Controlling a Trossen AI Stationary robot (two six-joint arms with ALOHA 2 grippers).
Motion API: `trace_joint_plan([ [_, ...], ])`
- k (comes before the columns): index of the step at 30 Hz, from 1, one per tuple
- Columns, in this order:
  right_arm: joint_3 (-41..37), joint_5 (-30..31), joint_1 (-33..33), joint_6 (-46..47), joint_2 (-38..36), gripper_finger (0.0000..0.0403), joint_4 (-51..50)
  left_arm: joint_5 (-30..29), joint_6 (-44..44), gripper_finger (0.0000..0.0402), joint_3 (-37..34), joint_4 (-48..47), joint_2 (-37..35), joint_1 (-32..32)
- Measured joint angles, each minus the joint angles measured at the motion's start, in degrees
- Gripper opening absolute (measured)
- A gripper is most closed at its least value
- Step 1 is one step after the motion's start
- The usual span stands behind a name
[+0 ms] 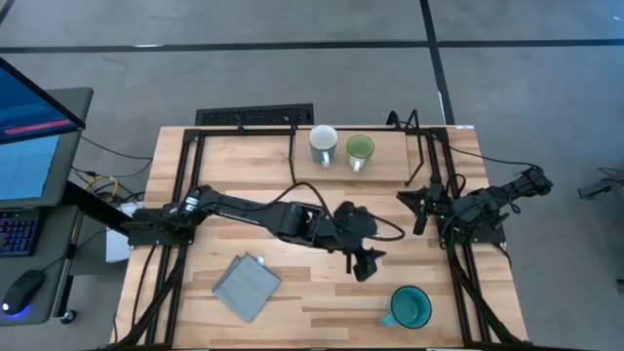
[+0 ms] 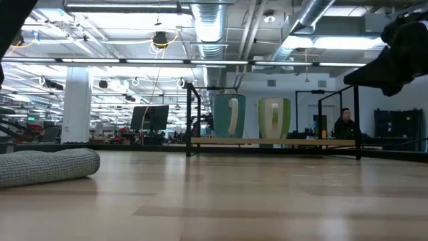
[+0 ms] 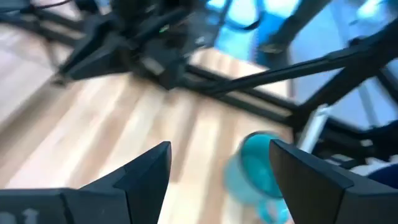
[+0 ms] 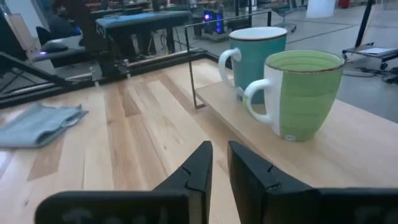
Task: Stack small to large cups/mugs on shelf
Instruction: Put the green mug on the shelf
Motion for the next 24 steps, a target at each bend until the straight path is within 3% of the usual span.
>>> trace_joint_plan([
  [9, 0.0, 2.92, 0.0, -0.15, 0.0, 0.0074, 0.68, -5.02, 0.46, 0.0261, -0.02, -6.17, -0.89, -0.21],
  [14, 0.0, 9.23, 0.0, -0.04, 0.0, 0.0074, 0.74, -0.44, 0.1, 0.0261, -0.09, -5.78, -0.45, -0.4],
  [18, 0.0, 10.86, -0.04, -0.02, 0.0, 0.0074, 0.83, 3.44, 3.86, 0.0261, -0.02, 0.14, 0.51, -0.43],
  [24, 0.0, 13.41, -0.04, 0.02, 0.0, 0.0074, 0.83, 5.97, 6.33, 0.0261, -0.07, -1.45, 0.62, 0.36],
])
